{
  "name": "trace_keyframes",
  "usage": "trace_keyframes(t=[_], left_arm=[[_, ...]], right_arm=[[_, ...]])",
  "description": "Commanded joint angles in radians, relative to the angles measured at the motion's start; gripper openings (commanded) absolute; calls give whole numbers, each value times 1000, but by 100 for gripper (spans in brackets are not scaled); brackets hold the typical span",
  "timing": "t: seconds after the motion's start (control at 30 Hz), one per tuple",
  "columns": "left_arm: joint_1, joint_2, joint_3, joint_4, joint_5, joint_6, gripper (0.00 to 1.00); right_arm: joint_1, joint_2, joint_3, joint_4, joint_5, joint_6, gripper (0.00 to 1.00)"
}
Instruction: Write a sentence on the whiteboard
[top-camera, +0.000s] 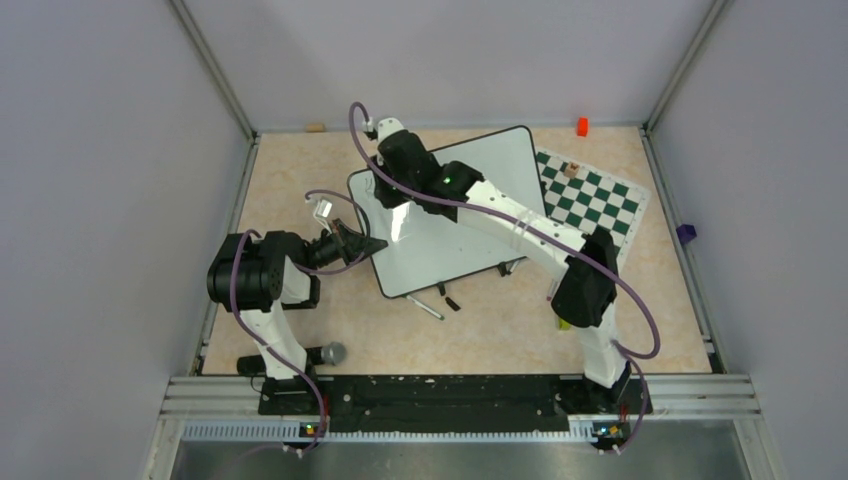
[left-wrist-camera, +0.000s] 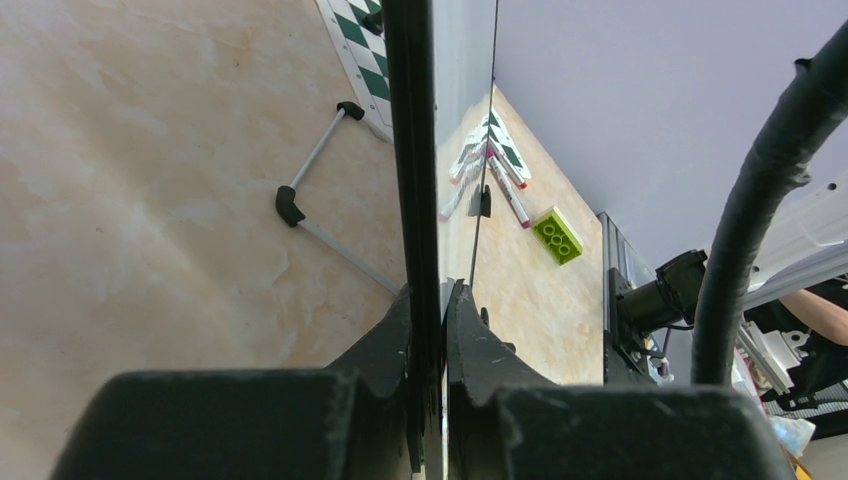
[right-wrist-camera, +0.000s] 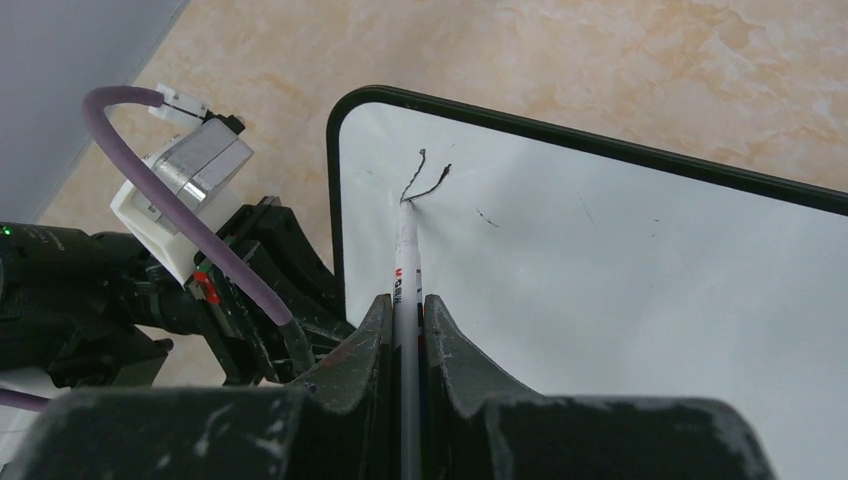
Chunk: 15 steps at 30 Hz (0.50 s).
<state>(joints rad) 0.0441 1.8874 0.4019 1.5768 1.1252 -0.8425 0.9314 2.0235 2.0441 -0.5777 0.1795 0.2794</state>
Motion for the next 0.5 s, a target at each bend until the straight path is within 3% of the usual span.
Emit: trace_keyframes(t=[0.0, 0.47], left_arm=[[-22, 61, -53, 41, 17, 208, 0], [-23, 61, -54, 41, 18, 209, 0]], right_arm=[[-9, 15, 55, -5, -22, -19, 0], [-9, 4, 54, -81, 67, -19, 0]])
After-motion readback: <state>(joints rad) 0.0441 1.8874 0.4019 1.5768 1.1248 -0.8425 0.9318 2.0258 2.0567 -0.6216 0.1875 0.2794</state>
